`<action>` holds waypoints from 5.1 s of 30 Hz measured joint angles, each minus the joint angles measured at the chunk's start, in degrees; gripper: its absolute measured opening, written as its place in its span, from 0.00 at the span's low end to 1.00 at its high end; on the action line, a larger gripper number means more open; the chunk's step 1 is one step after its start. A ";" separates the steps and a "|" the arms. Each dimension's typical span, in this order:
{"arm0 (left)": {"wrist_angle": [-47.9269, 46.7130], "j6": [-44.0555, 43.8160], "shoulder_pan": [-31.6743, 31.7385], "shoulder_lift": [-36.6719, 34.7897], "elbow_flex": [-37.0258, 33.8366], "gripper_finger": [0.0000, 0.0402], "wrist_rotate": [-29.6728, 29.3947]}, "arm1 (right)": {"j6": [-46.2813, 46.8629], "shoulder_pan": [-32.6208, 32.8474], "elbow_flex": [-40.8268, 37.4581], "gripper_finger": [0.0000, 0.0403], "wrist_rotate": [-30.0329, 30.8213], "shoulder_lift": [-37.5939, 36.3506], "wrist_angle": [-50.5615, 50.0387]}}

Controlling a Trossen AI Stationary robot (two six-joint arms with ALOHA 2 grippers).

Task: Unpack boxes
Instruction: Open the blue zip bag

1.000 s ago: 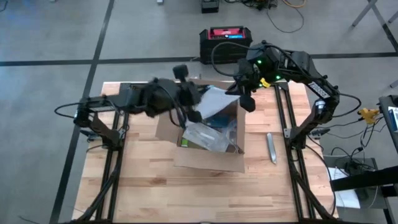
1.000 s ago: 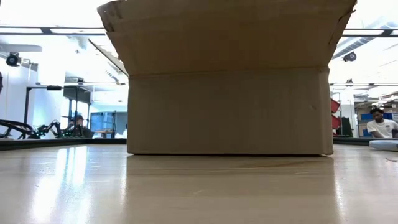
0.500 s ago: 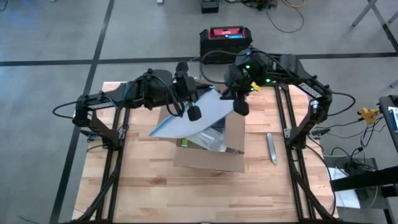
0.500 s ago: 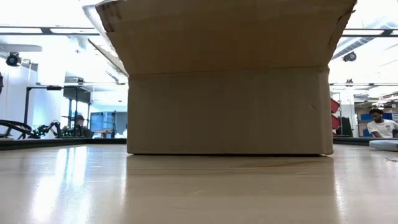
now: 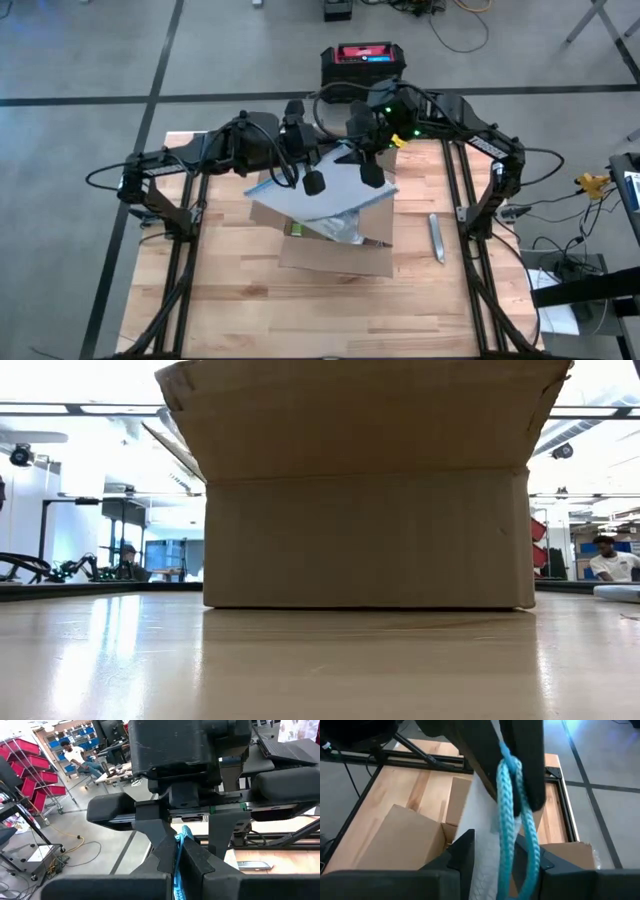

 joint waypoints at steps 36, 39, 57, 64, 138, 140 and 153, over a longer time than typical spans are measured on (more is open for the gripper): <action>35.96 -27.27 0.80 -13.51 -34.13 0.00 -1.30 | 3.75 2.62 -1.05 0.00 2.12 -6.62 -12.13; 45.67 -30.28 0.81 -16.57 -42.28 0.00 -1.29 | 3.77 2.60 -1.02 0.00 2.14 -6.91 -11.53; 36.75 -23.99 4.12 -13.17 -32.26 0.08 14.00 | -0.73 2.70 -3.62 0.00 2.16 -5.79 -10.09; 17.43 -22.08 6.89 -3.21 -14.27 0.25 26.81 | -4.35 2.89 -3.69 0.00 2.19 -5.56 -9.75; -18.63 -9.95 9.80 16.31 21.76 0.00 33.81 | -0.69 2.71 -3.71 0.00 7.13 -4.61 -16.28; -18.54 -9.95 9.76 15.63 21.92 0.00 33.88 | -1.11 2.67 -3.71 0.00 7.11 -4.34 -16.87; -25.49 -11.47 9.79 14.60 21.87 0.00 33.74 | -1.26 2.19 -4.72 0.00 9.28 -4.08 -18.69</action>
